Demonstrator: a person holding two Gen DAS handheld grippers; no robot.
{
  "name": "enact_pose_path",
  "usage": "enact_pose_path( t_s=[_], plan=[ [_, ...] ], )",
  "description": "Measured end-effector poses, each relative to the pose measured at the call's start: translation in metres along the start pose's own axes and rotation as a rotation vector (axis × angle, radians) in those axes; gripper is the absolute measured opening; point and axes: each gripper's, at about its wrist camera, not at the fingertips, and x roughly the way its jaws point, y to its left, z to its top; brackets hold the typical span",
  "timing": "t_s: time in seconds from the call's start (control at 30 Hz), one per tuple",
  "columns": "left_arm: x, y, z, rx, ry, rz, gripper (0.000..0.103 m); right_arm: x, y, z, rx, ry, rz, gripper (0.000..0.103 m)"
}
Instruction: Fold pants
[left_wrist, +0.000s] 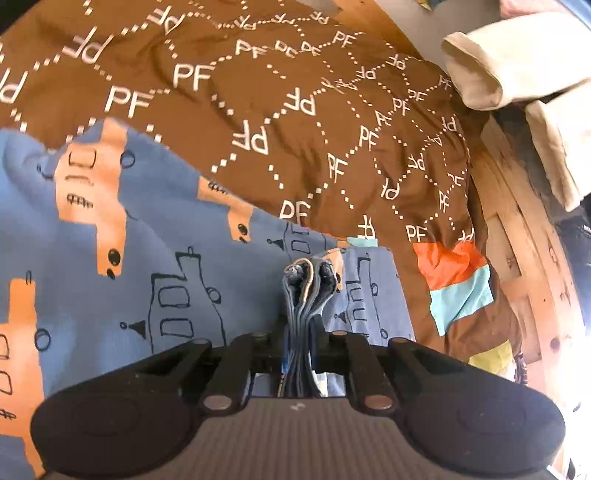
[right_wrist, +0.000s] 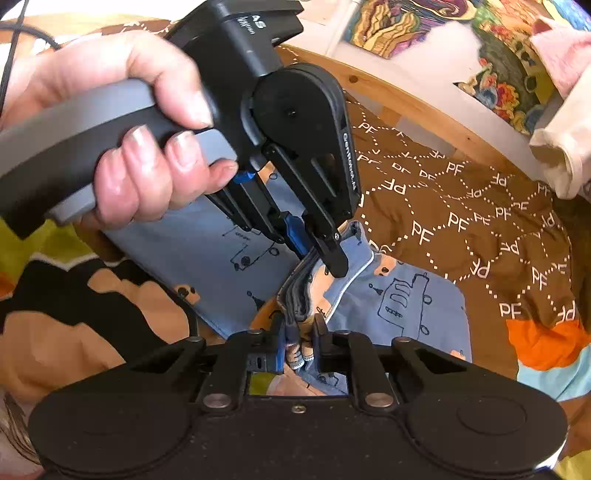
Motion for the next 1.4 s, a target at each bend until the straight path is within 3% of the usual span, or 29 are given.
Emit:
enact_pose_path(
  t_s=[0.3, 0.47, 0.6, 0.7, 0.8, 0.87, 0.97, 1.03, 1.07, 1.13, 1.27, 1.4],
  plan=[
    [-0.033, 0.005, 0.002, 0.006, -0.031, 0.021, 0.011, -0.017, -0.001, 0.016, 0.047, -0.062, 0.050, 0.014],
    [-0.061, 0.020, 0.004, -0.013, -0.035, 0.063, 0.011, -0.022, 0.010, 0.031, 0.066, -0.109, 0.142, 0.014],
    [-0.080, 0.030, 0.006, 0.022, -0.028, 0.141, 0.011, -0.020, 0.022, 0.043, 0.057, -0.137, 0.222, 0.014],
    [-0.086, 0.043, 0.007, 0.078, -0.019, 0.189, 0.011, -0.011, 0.035, 0.052, 0.045, -0.137, 0.274, 0.014],
    [-0.081, 0.059, 0.002, 0.098, -0.011, 0.190, 0.012, 0.003, 0.049, 0.056, 0.026, -0.104, 0.299, 0.015],
    [-0.078, 0.068, -0.003, 0.082, -0.019, 0.179, 0.016, 0.012, 0.054, 0.058, 0.015, -0.074, 0.305, 0.017],
    [-0.079, 0.077, -0.013, 0.073, -0.051, 0.149, 0.023, 0.008, 0.051, 0.053, 0.008, -0.079, 0.314, 0.029],
    [-0.080, 0.075, -0.010, 0.080, -0.037, 0.151, 0.027, 0.002, 0.042, 0.047, 0.012, -0.091, 0.305, 0.047],
    [-0.082, 0.073, -0.008, 0.090, -0.032, 0.160, 0.030, -0.002, 0.034, 0.043, 0.023, -0.093, 0.289, 0.049],
    [-0.085, 0.069, -0.006, 0.104, -0.049, 0.182, 0.045, -0.008, 0.019, 0.037, 0.062, -0.098, 0.228, 0.053],
    [-0.081, 0.066, -0.012, 0.107, -0.063, 0.210, 0.046, -0.013, -0.028, 0.027, 0.140, -0.108, 0.043, 0.070],
    [-0.076, 0.060, -0.016, 0.131, -0.071, 0.249, 0.044, 0.003, -0.086, 0.019, 0.294, -0.067, -0.024, 0.071]
  ],
)
